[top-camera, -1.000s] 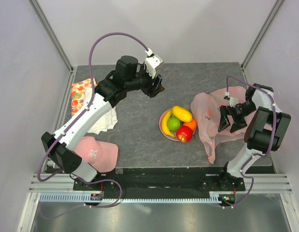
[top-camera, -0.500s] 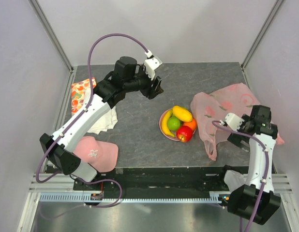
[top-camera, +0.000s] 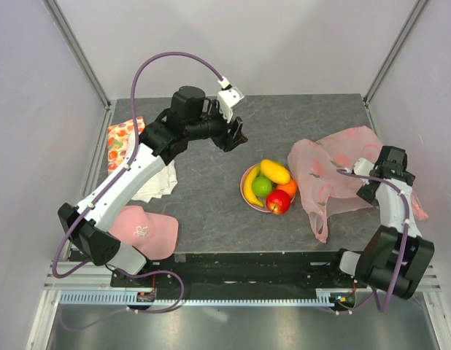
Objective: Take the fake fruits out of the plastic bag
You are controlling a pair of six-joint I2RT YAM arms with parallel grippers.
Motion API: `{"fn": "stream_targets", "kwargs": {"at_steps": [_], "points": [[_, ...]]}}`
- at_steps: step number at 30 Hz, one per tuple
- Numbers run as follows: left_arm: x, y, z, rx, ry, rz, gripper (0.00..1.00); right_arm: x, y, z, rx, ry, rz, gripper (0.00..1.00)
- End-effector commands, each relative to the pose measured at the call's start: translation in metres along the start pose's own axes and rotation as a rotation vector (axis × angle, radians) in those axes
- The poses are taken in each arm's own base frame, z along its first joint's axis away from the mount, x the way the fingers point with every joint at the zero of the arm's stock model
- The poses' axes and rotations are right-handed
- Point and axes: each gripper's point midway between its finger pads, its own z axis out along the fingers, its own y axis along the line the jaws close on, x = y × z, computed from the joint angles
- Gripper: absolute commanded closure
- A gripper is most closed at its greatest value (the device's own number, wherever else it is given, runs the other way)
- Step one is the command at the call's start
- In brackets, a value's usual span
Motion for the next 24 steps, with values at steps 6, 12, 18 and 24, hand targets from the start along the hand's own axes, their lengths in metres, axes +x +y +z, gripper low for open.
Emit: {"fn": "stream_targets", "kwargs": {"at_steps": [6, 12, 18, 24], "points": [[0.01, -0.033, -0.008, 0.138, 0.004, -0.14, 0.35, -0.023, -0.025, 0.005, -0.029, -0.045, 0.208, 0.4], [0.027, -0.053, 0.008, 0.233, 0.044, -0.305, 0.02, -0.114, -0.079, -0.077, -0.195, -0.374, 0.308, 0.95], [-0.003, -0.067, 0.053, 0.221, 0.005, -0.317, 0.01, -0.201, -0.092, -0.145, -0.33, -0.585, 0.439, 1.0], [-0.012, -0.091, 0.12, 0.099, 0.006, -0.265, 0.01, -0.245, -0.096, -0.186, -0.513, -0.752, 0.604, 1.0]]}}
